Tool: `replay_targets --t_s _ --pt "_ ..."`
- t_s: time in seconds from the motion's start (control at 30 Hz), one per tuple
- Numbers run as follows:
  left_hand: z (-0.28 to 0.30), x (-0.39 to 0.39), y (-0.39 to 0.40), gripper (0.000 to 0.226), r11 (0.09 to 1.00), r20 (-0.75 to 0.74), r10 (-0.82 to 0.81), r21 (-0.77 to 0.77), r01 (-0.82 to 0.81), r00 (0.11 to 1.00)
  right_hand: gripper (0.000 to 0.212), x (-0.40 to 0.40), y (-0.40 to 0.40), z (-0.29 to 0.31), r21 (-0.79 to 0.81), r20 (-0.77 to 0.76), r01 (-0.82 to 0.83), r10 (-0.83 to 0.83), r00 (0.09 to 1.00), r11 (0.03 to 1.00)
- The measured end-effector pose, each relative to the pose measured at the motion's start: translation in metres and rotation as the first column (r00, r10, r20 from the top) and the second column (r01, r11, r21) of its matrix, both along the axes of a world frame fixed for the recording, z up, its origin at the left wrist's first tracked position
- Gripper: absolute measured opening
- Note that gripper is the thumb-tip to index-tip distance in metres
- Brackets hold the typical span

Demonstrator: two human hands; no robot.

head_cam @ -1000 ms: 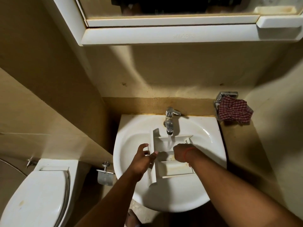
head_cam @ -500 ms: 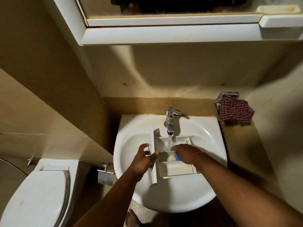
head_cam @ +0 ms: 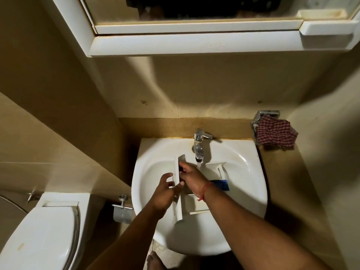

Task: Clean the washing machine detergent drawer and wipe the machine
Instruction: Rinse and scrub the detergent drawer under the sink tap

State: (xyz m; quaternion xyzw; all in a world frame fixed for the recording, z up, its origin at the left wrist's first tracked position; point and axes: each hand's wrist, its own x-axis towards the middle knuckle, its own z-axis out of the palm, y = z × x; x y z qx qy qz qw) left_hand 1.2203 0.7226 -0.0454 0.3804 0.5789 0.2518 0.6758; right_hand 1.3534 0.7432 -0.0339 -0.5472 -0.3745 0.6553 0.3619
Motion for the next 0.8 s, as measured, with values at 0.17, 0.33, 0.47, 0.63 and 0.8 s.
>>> replay_targets --t_s 0.17,0.33,0.47,0.63,0.8 --pt "-0.003 -0.001 -0.001 0.051 0.999 0.014 0.032 -0.013 -0.032 0.999 0.055 0.051 -0.005 -0.015 0.125 0.694 -0.015 -0.077 0.716 0.992" --pt "-0.002 0.0 -0.002 0.05 0.999 0.023 0.032 -0.019 -0.032 0.999 0.048 0.086 0.003 -0.017 0.019 0.573 0.544 -0.455 0.682 0.839" --pt "0.0 0.001 -0.001 0.05 0.999 0.014 0.029 -0.017 -0.029 0.999 0.022 0.047 0.015 -0.013 -0.227 0.005 0.437 -0.447 0.894 0.87" --pt "0.002 0.001 -0.001 0.041 1.0 0.005 0.02 -0.006 -0.02 1.0 0.026 0.017 0.001 -0.009 -0.303 -0.077 0.091 -0.119 0.99 0.949" --pt "0.004 0.001 -0.002 0.049 1.0 -0.007 0.021 -0.019 -0.021 1.0 0.024 0.037 -0.015 0.002 -0.361 0.726 -0.569 0.606 0.326 0.739"
